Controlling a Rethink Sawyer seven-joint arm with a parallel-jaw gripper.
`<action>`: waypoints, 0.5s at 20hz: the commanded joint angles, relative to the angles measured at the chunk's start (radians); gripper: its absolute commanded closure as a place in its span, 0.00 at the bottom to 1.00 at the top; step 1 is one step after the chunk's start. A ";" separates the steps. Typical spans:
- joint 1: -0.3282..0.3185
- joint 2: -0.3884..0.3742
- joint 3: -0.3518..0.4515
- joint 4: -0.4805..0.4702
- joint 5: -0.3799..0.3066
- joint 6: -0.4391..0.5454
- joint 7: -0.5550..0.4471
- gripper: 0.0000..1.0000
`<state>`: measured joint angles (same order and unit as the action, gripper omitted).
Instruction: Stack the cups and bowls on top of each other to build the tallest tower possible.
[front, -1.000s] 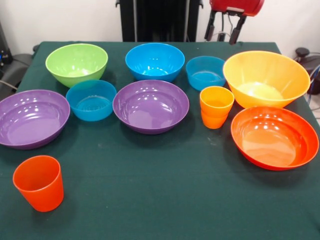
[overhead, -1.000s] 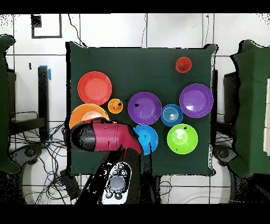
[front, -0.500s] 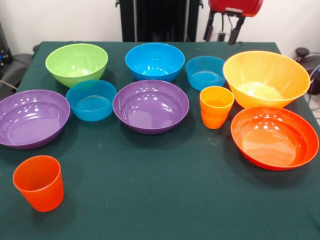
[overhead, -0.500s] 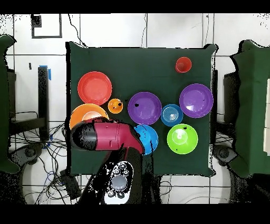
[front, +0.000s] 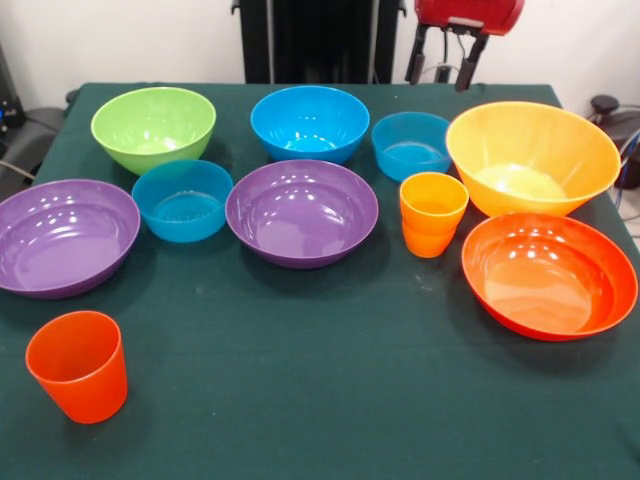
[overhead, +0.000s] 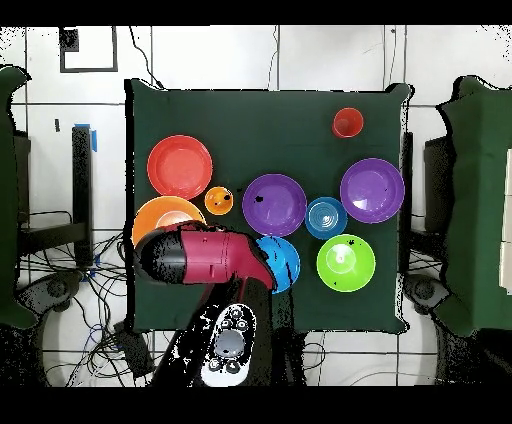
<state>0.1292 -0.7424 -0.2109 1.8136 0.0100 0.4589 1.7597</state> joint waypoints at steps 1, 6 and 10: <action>-0.028 0.045 0.121 -0.049 -0.009 0.049 0.062 0.00; -0.036 0.048 0.127 -0.049 -0.012 0.045 0.056 0.00; -0.043 0.049 0.129 -0.052 -0.014 0.048 0.052 0.00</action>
<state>0.1165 -0.7423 -0.2012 1.8134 0.0098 0.4589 1.7597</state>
